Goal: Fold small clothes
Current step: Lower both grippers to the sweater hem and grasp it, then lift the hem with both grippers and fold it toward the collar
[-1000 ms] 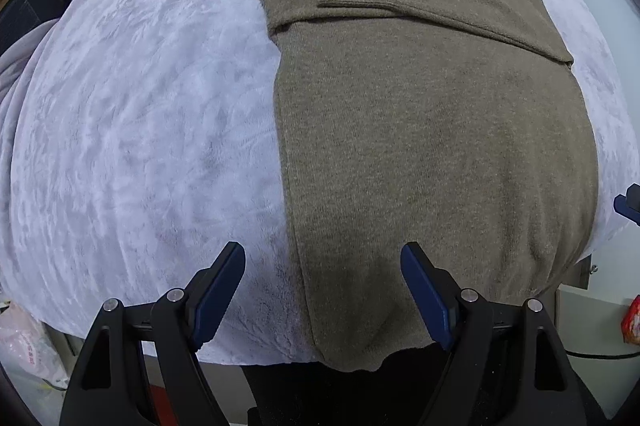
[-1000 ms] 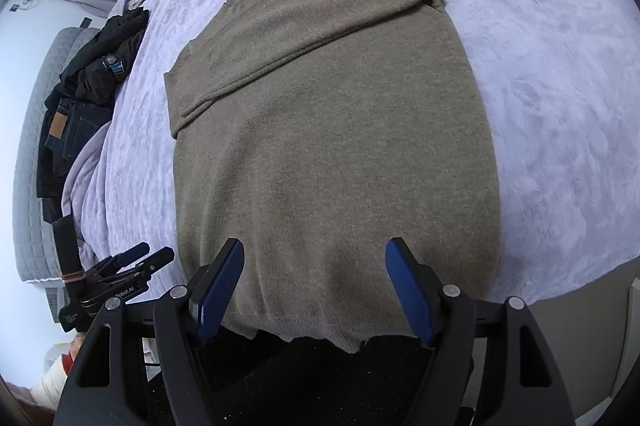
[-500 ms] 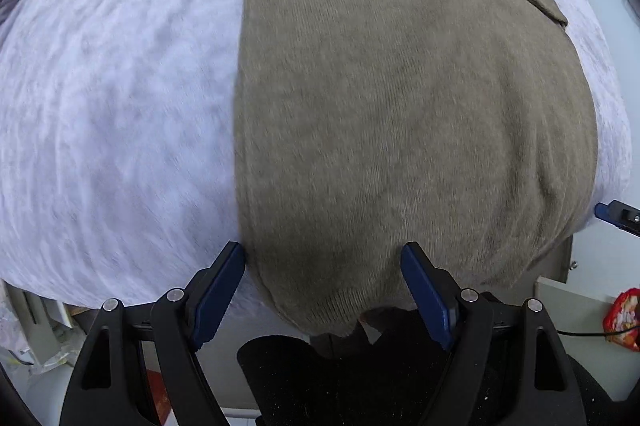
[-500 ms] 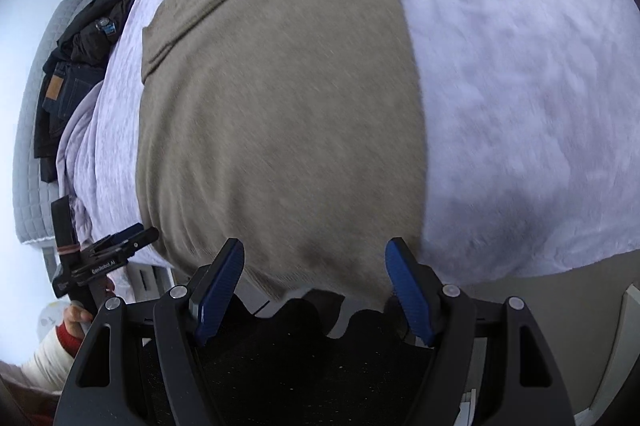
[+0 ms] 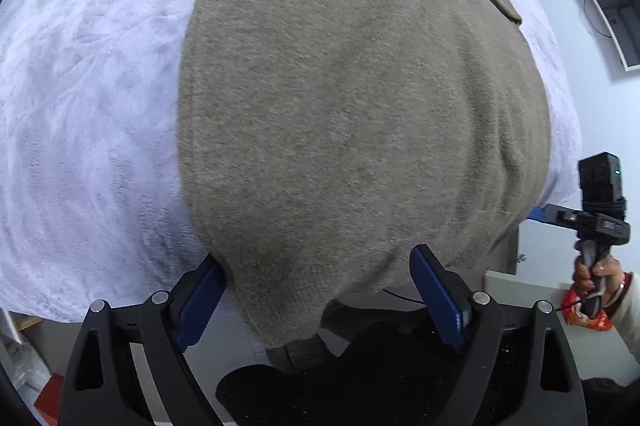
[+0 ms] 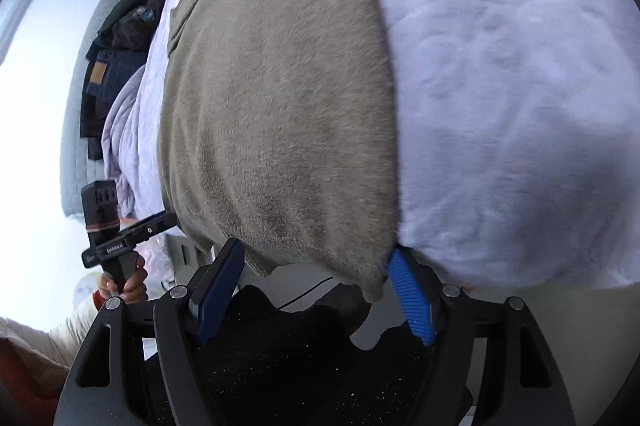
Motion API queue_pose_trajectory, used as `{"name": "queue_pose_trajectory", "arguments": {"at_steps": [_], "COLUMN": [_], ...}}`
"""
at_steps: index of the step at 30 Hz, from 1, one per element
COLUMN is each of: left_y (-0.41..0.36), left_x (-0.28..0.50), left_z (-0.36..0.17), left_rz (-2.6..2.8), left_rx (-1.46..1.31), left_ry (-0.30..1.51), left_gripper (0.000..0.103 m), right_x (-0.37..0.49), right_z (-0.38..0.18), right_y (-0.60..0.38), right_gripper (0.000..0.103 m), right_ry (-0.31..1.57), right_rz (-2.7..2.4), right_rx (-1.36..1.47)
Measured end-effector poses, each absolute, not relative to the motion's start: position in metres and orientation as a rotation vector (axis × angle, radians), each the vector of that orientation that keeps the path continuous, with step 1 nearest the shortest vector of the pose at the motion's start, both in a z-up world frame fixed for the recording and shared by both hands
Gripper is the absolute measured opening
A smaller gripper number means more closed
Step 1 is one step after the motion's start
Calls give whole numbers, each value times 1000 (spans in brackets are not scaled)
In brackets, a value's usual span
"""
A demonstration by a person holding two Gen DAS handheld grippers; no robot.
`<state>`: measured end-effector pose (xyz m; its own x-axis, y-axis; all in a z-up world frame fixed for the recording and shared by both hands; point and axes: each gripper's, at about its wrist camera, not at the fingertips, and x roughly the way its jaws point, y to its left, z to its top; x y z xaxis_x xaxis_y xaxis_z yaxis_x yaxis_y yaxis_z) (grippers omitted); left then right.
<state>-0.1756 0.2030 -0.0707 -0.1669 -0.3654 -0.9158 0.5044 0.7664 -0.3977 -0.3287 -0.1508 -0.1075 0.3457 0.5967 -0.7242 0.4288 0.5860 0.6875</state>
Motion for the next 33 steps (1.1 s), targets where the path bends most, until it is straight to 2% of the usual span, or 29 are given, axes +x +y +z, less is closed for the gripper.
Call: {"name": "queue_pose_trajectory", "arguments": {"at_steps": [7,15,16,17,18,19,20,21,33], "left_y": [203,196,193,192,194,193,192,194,207], "left_x": [-191,-183,-185,-187,-185,-183,-181,-179,-113], "left_z": [-74,-76,-75,-73,-72,-73,-74,-74,-2], "left_rz": [-779,-759,-761,-765,-766,-764,-765,-768,-860], "left_rx": [146,89,104,118,129,131,120,107,-169], "left_ry": [1599,1619,1618,1615,1623,1640,1652,1657,1587], "left_gripper": [89,89,84,75,52,31,22,16,16], "right_x": [-311,-312,-311,-313,-315,-317,-317,-319,-297], "right_z": [-123,-126,-129,-132,-136,-139,-141,-141,-73], "right_y": [-138,-140,-139,-139,-138,-138,-138,-137,-150], "right_gripper": [78,77,75,61,31,16,10,10,10], "right_ry": [1296,1235,1235,1234,1230,1229,1235,1220,876], "right_rz": [252,285,284,284,285,277,265,267,354], "right_rx": [1018,1131,1160,1191,1234,1270,1280,1289,1476]}}
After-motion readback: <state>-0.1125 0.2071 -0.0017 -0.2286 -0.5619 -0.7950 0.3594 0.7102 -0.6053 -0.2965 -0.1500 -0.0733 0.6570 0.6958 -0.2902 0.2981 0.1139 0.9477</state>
